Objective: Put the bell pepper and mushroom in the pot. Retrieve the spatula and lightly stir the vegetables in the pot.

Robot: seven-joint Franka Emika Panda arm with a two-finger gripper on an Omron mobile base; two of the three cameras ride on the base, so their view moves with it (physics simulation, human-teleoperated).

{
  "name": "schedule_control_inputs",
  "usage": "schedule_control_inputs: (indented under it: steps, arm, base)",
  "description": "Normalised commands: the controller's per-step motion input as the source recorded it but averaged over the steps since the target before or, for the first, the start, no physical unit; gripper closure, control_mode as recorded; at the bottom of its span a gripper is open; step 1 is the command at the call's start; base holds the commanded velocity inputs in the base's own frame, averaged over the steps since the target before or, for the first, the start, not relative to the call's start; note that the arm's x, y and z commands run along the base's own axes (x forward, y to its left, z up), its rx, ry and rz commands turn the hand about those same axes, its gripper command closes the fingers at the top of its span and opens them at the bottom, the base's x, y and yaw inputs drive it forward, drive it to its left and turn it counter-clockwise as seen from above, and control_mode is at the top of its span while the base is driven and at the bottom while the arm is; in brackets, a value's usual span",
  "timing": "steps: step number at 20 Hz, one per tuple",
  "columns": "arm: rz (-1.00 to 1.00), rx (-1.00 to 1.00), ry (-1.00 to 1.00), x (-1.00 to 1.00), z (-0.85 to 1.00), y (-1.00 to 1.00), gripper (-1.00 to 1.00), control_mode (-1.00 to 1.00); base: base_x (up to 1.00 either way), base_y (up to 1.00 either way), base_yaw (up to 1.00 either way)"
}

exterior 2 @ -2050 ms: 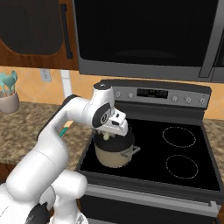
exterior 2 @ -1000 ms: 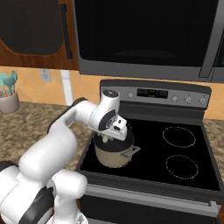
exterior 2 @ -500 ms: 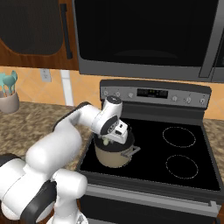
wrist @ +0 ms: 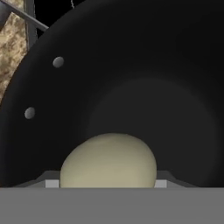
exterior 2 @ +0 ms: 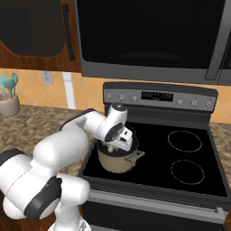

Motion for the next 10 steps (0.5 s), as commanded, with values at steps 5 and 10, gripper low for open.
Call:
schedule_control_inputs:
  steps: [5,10]
  arm:
    - [0.00,0.00,0.00,0.10,-0.21,0.00,1.00,-1.00]
    - [0.00,0.00,0.00,0.06,-0.14,0.00,-1.00,-1.00]
  base:
    - [0.00,0.00,0.00]
    - [0.00,0.00,0.00]
